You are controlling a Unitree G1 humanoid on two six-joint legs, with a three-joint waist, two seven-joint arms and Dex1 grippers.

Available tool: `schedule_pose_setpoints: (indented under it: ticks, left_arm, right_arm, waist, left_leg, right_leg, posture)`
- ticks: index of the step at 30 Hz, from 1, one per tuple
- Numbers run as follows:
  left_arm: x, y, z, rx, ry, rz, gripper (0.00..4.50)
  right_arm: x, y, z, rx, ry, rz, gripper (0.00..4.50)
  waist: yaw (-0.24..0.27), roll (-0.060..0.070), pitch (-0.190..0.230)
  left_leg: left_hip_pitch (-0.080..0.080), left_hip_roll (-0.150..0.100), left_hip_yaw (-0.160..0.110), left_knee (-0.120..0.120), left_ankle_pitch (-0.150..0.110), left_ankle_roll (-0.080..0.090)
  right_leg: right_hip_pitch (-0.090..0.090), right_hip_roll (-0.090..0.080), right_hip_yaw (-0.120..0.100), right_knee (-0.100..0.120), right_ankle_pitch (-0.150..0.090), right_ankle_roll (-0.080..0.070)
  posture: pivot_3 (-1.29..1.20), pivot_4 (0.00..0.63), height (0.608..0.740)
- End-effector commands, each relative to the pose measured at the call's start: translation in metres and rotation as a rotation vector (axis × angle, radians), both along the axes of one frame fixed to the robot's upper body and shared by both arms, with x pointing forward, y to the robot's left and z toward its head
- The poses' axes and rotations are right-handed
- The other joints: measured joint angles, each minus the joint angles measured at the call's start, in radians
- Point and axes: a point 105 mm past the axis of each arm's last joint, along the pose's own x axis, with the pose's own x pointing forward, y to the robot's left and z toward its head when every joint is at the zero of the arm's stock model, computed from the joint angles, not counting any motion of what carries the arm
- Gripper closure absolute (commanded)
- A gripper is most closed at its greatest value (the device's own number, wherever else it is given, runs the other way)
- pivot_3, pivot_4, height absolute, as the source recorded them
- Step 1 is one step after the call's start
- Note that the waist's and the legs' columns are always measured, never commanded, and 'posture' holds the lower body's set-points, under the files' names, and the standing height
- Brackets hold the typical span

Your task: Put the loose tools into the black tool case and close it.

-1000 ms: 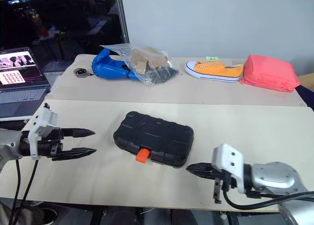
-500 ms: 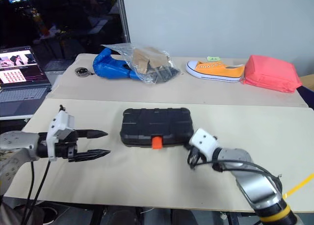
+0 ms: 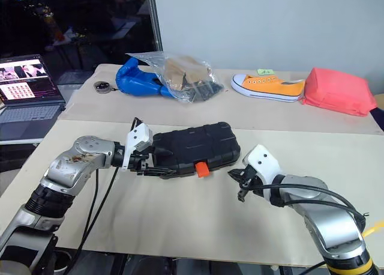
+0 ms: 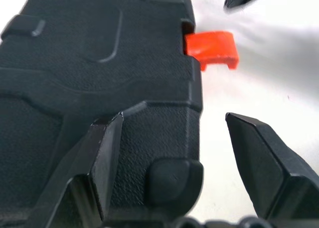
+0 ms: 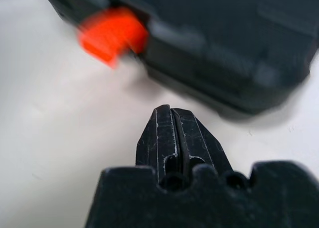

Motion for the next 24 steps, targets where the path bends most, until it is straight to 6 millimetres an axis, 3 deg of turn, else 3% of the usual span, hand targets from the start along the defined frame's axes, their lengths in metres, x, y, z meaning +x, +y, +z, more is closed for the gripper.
schedule_pose_setpoints:
  ticks: [1,2,5,9,10,14,18,24]
  left_arm:
    - [-0.009,0.014,-0.054,0.149,0.169,0.028,0.98]
    - [-0.009,0.015,-0.055,0.154,0.167,0.025,0.98]
    - [-0.009,0.014,-0.053,0.146,0.161,0.017,0.98]
    - [-0.008,0.015,-0.049,0.147,0.139,0.011,0.98]
    - [-0.008,0.015,-0.049,0.146,0.136,0.010,0.98]
    - [-0.009,0.015,-0.045,0.143,0.128,0.007,0.98]
    - [-0.008,0.016,-0.043,0.141,0.123,0.009,0.98]
    - [-0.006,0.017,-0.042,0.138,0.118,0.022,0.98]
  right_arm:
    - [-0.001,0.017,0.013,0.062,-0.048,-0.029,4.47]
    - [-0.001,0.020,0.012,0.072,-0.043,-0.035,4.47]
    - [0.003,0.032,0.018,0.156,-0.051,-0.070,3.70]
    - [0.016,0.038,0.025,0.226,-0.067,-0.165,2.36]
    - [0.017,0.041,0.025,0.241,-0.058,-0.164,2.36]
    - [0.014,0.055,0.017,0.233,-0.011,-0.105,3.28]
    - [0.018,0.057,-0.013,0.126,0.081,-0.122,4.49]
    - [0.020,0.055,-0.038,0.045,0.139,-0.140,4.49]
  waist:
    - [-0.004,0.001,-0.007]
    - [-0.006,0.001,-0.009]
    - [-0.017,0.002,-0.012]
    - [-0.024,0.004,-0.014]
    - [-0.024,0.003,-0.014]
    - [-0.023,0.002,-0.015]
    - [-0.024,0.002,-0.015]
    - [-0.024,0.001,-0.015]
  left_leg:
    - [0.001,0.000,0.000,0.000,0.000,0.000]
    - [0.002,0.000,0.000,0.000,0.001,0.000]
    - [0.008,0.001,0.000,0.000,0.001,0.000]
    - [0.016,0.002,0.000,-0.001,0.001,0.000]
    - [0.016,0.002,0.000,-0.001,0.001,0.000]
    - [0.014,0.003,0.000,-0.001,0.001,0.000]
    - [0.012,0.001,0.000,-0.002,0.000,0.000]
    - [0.011,0.000,0.000,-0.002,0.000,0.000]
  right_leg:
    - [0.000,0.000,0.001,0.000,-0.002,0.004]
    - [0.001,0.000,0.001,0.000,-0.002,0.004]
    - [0.006,0.000,0.002,0.000,-0.001,0.003]
    - [0.013,0.000,0.002,0.000,-0.001,0.002]
    - [0.013,0.000,0.002,0.000,-0.001,0.002]
    - [0.013,0.000,0.002,-0.001,-0.005,0.001]
    - [0.012,-0.003,0.001,-0.001,-0.006,0.000]
    - [0.011,-0.004,0.001,-0.001,-0.008,0.003]
  posture:
    - [0.00,0.150,0.740]
    - [0.00,0.150,0.740]
    - [0.00,0.150,0.740]
    - [0.00,0.150,0.740]
    - [0.00,0.150,0.740]
    - [0.00,0.150,0.740]
    - [0.00,0.150,0.740]
    - [0.00,0.150,0.740]
